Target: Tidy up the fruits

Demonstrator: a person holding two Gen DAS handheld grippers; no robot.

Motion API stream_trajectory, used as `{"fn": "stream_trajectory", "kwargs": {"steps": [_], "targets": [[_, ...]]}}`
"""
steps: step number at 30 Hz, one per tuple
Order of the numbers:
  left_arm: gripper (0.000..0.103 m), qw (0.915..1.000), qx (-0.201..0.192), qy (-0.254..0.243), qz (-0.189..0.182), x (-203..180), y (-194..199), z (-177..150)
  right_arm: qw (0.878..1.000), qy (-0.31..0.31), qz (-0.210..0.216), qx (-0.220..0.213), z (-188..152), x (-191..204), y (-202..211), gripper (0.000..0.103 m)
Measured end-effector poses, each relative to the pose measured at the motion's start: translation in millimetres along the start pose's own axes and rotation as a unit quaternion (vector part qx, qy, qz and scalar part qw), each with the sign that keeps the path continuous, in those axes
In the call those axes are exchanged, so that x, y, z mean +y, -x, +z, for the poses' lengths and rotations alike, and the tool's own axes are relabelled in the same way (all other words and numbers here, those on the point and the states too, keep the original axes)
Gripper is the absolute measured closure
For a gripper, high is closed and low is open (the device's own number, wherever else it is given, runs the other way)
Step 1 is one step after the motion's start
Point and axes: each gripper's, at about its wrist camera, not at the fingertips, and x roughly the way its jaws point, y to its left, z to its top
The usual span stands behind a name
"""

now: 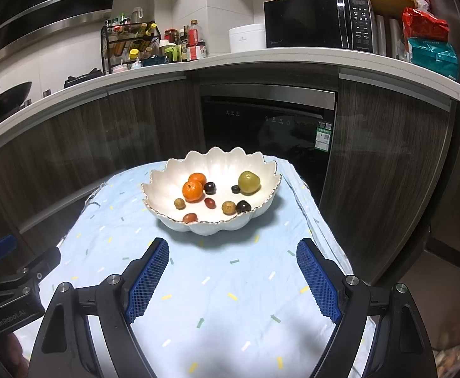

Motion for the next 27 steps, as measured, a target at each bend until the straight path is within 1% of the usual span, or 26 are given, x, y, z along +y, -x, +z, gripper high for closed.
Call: {"fn": "stream_trajectory", "kwargs": {"steps": [7,27], "targets": [[0.000,1.0000,0.004,-0.001,-0.001,0.4,-0.7,-0.9,1.000,-0.002,-0.001,0.001,-0.5,0.3,-0.6,0.019],[0.000,1.0000,-0.001,0.000,-0.004,3.0,1.3,-0.6,1.000,-0.003,-0.001,0.004,-2.4,1.5,-3.0,0.019]]}}
